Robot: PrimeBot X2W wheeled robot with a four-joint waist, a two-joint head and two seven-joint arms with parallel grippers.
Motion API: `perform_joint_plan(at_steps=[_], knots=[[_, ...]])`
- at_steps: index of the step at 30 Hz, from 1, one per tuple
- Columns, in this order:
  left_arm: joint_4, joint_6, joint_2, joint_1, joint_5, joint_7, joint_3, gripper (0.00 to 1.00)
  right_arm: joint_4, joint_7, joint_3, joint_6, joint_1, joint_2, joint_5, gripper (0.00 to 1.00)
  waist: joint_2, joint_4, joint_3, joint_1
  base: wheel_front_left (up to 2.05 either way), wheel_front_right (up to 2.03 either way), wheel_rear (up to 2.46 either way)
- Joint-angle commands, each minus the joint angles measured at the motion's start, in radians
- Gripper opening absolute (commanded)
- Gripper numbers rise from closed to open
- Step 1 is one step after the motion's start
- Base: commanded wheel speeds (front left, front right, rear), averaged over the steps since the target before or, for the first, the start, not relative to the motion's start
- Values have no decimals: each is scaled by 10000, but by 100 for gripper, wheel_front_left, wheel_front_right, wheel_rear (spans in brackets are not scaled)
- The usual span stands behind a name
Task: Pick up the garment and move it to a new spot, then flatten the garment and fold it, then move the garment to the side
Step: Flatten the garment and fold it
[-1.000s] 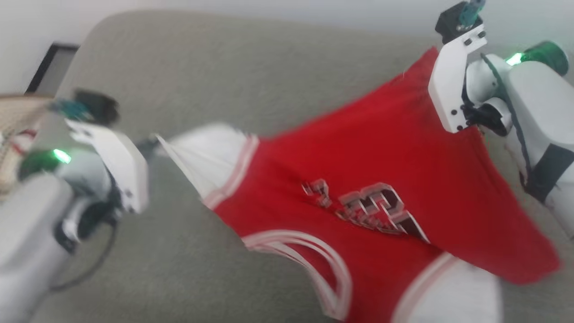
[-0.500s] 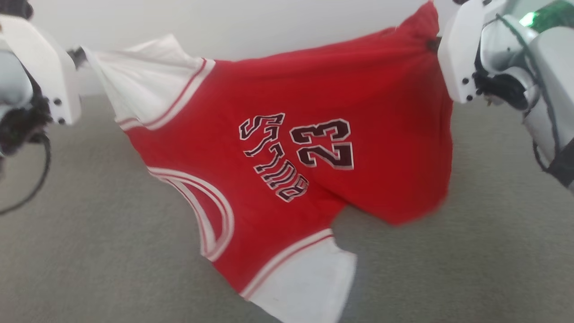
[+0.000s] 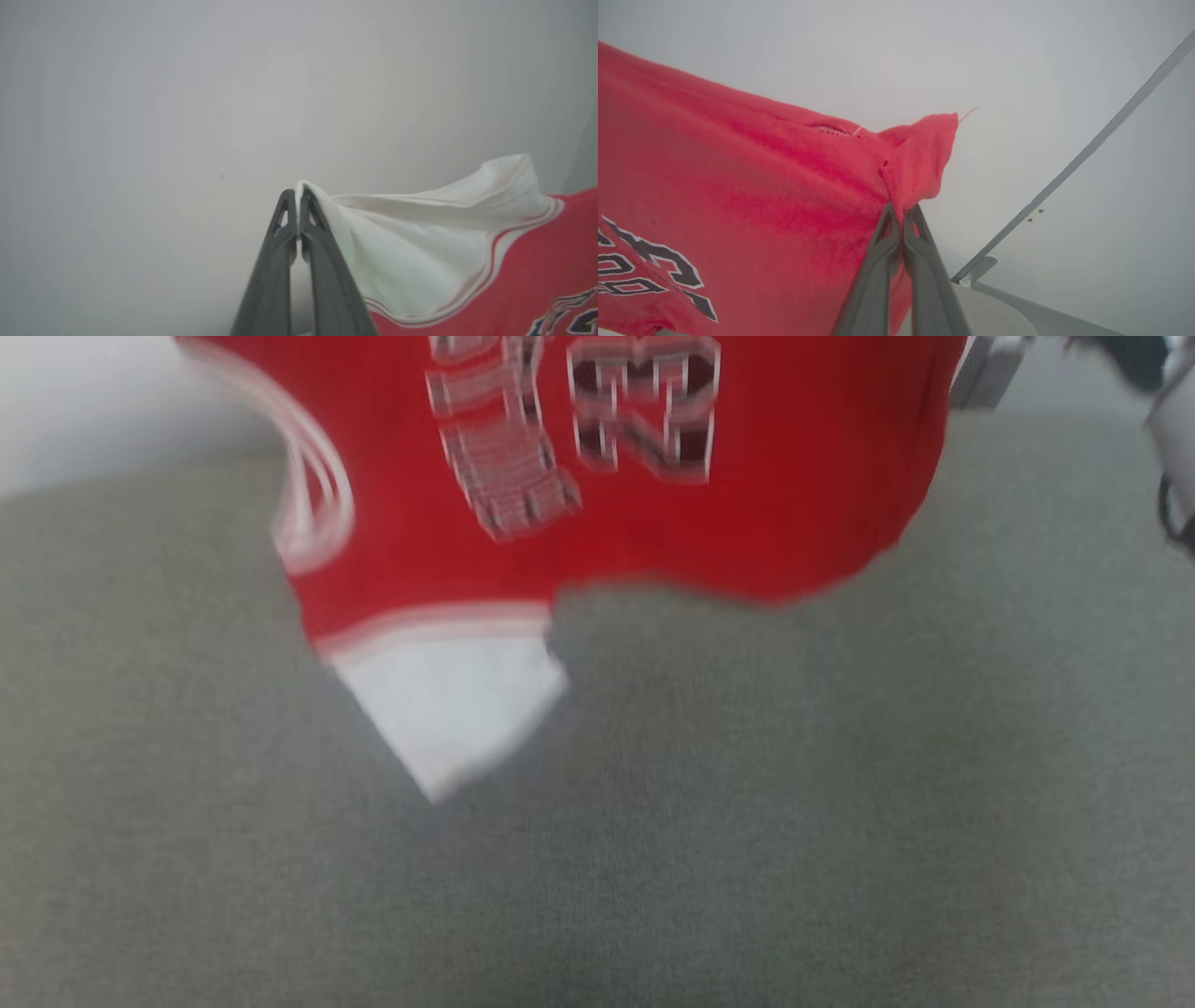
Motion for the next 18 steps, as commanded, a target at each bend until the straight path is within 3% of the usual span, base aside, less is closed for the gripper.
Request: perform_joint_plan(at_steps=[1,10,13,18], knots=[[216,-38,-37,-414,276,-281,40,0,236,-389,-127,-6,-263,75,-311,0,0,59,815,0,0,0,0],[2200,-285,-967,-3824,1940,-4331,53,0,2594,-4253,-2201,-9,-2912,526,-3585,0,0,609,3041,0,0,0,0],[2850,-369,-1359,-4151,2030,-5398,82,0,2963,-4777,-2887,-9,-3211,584,-4510,0,0,842,3526,0,0,0,0],[4093,-1066,-1972,-3530,1786,-5854,-95,0,3230,-4708,-3609,-7,-2574,1023,-5602,0,0,1163,3707,0,0,0,0]])
